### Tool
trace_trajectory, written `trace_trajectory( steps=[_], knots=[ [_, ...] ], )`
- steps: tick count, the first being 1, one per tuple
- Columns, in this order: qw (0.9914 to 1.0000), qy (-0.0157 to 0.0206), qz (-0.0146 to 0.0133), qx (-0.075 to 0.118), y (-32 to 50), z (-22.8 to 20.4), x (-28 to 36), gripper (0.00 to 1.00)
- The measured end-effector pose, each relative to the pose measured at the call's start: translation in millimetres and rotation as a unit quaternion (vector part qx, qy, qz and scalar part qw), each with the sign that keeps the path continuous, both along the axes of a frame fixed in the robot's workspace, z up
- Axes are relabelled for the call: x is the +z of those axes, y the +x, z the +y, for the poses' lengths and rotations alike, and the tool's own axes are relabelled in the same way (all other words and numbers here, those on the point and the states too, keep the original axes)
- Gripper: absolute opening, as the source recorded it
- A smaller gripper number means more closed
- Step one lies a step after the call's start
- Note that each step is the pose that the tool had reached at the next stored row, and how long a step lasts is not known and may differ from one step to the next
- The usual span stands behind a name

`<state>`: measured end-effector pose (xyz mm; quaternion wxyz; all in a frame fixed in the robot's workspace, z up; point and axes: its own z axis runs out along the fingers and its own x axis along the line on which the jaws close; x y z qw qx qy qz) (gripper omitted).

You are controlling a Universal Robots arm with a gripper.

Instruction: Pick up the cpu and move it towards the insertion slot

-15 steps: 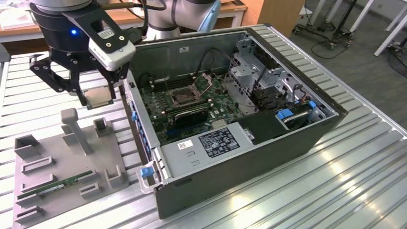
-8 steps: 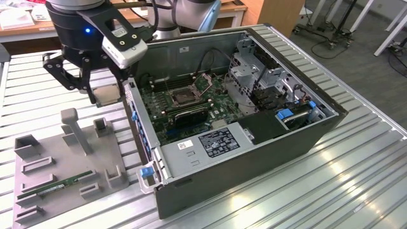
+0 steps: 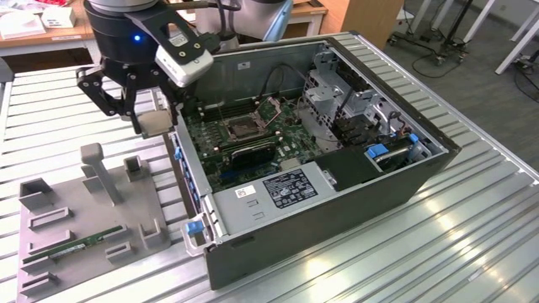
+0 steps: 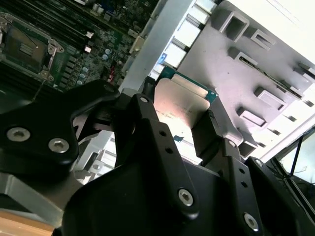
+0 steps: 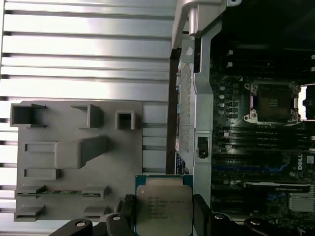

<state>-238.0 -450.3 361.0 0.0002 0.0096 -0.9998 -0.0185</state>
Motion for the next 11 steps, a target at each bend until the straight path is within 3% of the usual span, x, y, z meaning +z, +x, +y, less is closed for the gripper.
trace_trajectory(
  steps=[11],
  knots=[
    [1.00000, 0.0000, 0.0000, 0.000, 25.2, 0.0, 0.0, 0.55]
  ],
)
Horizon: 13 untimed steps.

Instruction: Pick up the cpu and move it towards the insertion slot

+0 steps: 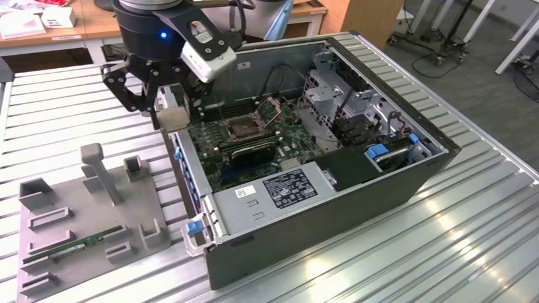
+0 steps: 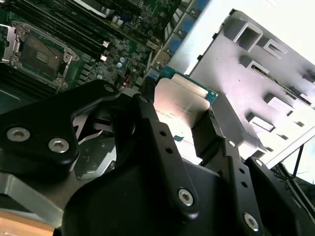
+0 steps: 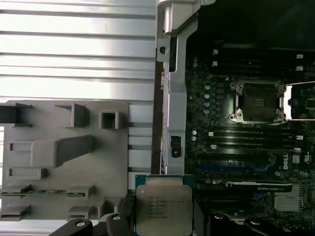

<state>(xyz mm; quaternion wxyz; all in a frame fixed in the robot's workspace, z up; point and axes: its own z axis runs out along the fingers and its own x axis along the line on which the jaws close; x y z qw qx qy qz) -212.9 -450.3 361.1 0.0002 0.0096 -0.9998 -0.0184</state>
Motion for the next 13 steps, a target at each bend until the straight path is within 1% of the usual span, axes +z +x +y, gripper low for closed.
trace_trajectory(
  steps=[13],
  knots=[
    [1.00000, 0.0001, 0.0000, 0.000, 30.0, 0.0, -0.1, 0.55]
  ],
)
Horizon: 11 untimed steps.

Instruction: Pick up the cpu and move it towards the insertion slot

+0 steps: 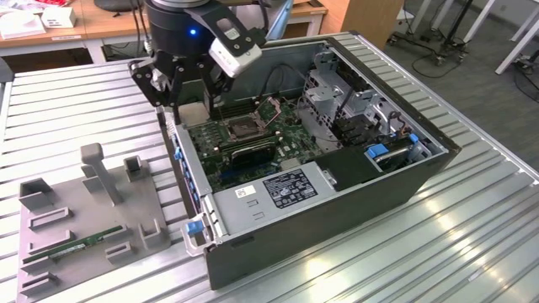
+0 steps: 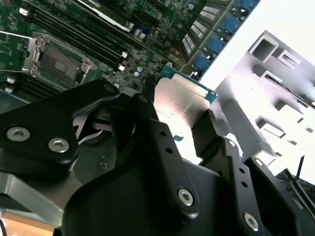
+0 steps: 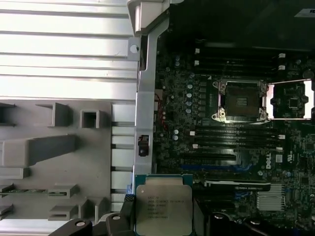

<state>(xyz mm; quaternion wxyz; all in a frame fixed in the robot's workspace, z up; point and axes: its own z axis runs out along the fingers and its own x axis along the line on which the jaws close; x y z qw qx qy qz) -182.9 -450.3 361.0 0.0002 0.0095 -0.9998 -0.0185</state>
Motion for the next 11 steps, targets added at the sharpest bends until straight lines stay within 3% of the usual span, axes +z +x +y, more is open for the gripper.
trace_trajectory(
  steps=[11],
  knots=[
    [1.00000, -0.0001, 0.0000, 0.000, 24.7, 0.0, 0.0, 0.55]
  ],
)
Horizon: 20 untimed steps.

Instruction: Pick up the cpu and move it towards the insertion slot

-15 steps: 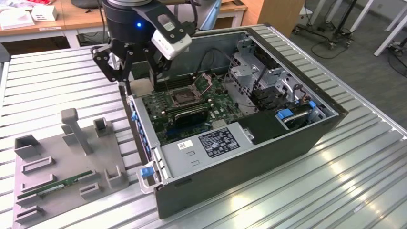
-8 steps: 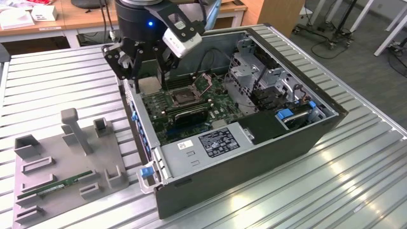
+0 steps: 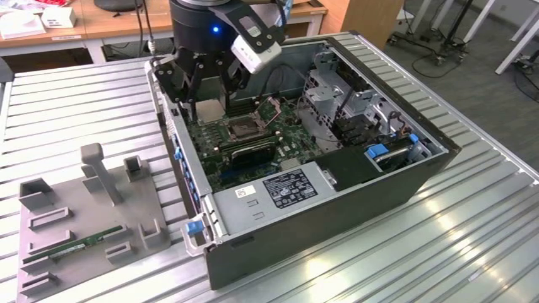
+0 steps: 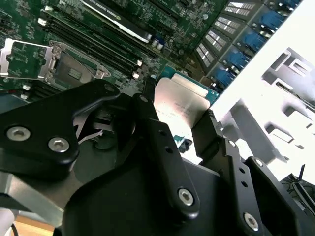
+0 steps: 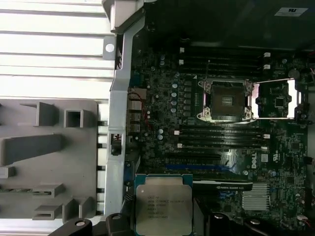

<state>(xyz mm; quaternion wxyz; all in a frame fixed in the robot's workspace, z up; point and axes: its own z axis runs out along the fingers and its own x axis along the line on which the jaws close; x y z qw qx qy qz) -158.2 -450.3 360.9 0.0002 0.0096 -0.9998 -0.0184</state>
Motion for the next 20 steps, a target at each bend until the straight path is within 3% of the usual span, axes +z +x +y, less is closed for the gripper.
trace_trajectory(
  steps=[20],
  knots=[
    [1.00000, 0.0000, 0.0000, 0.000, 38.0, 0.0, -0.1, 0.55]
  ],
)
